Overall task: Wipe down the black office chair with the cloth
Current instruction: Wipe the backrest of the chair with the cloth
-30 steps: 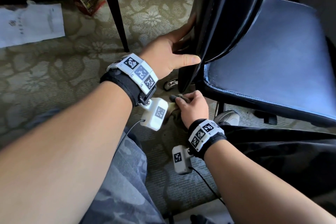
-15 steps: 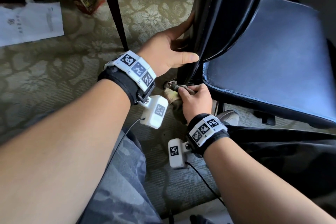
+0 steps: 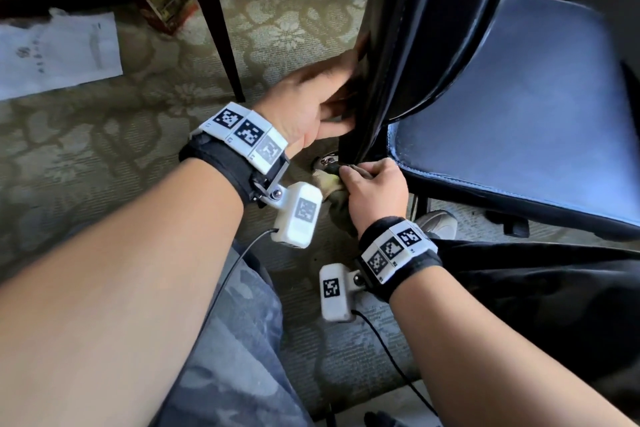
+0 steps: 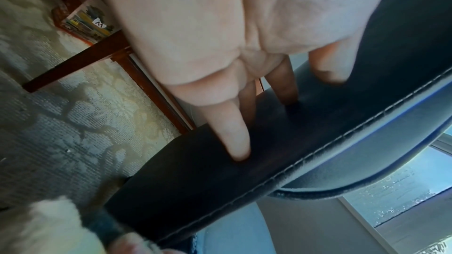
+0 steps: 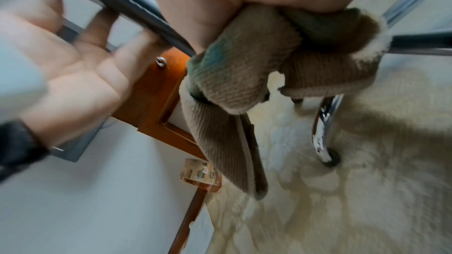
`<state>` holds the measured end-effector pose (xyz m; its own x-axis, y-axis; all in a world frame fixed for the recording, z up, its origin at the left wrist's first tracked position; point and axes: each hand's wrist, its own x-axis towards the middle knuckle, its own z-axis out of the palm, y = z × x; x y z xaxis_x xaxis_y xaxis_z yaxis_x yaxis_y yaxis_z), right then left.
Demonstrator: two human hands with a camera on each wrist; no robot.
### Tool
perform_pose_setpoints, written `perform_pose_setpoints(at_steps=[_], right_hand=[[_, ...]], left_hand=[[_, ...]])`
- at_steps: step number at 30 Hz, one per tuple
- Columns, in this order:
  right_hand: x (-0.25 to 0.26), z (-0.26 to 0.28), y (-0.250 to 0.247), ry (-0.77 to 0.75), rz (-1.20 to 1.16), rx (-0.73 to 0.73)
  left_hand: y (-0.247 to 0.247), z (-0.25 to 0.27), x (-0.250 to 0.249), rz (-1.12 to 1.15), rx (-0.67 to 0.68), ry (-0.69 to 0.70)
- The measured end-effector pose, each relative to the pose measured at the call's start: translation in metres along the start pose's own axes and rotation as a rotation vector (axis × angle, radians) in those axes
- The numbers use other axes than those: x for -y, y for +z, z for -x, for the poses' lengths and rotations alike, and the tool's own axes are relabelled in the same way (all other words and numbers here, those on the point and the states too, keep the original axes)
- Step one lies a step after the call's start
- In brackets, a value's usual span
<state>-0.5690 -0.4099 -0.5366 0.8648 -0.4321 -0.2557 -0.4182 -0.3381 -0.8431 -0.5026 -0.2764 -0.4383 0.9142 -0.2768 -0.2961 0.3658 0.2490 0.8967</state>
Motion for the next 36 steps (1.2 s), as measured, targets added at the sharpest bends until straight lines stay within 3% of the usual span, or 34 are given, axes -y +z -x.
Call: perform_pose_setpoints(at_steps=[6, 13, 21, 27, 36], right_hand=[[0.037, 0.017, -0.031, -0.134, -0.038, -0.043], [0.035, 0.023, -0.04, -0.191, -0.046, -0.038], [-0.006, 0.005, -0.002, -0.036, -0.084, 0.006], [-0.045, -0.012, 0.019, 0.102, 0.028, 0.056], [-0.049, -0.019, 0.019, 0.067, 0.076, 0.071]], left_hand=[[0.004, 0.002, 0.004, -0.023, -0.038, 0.029], [0.003, 0.008, 0.001, -0.184, 0.076, 0.051], [-0.002, 0.0, 0.005, -0.14, 0.04, 0.078], [-0.003, -0.003, 0.007, -0.157, 0.02, 0.1], [-0.001, -0.004, 0.003, -0.19, -0.007, 0.112]])
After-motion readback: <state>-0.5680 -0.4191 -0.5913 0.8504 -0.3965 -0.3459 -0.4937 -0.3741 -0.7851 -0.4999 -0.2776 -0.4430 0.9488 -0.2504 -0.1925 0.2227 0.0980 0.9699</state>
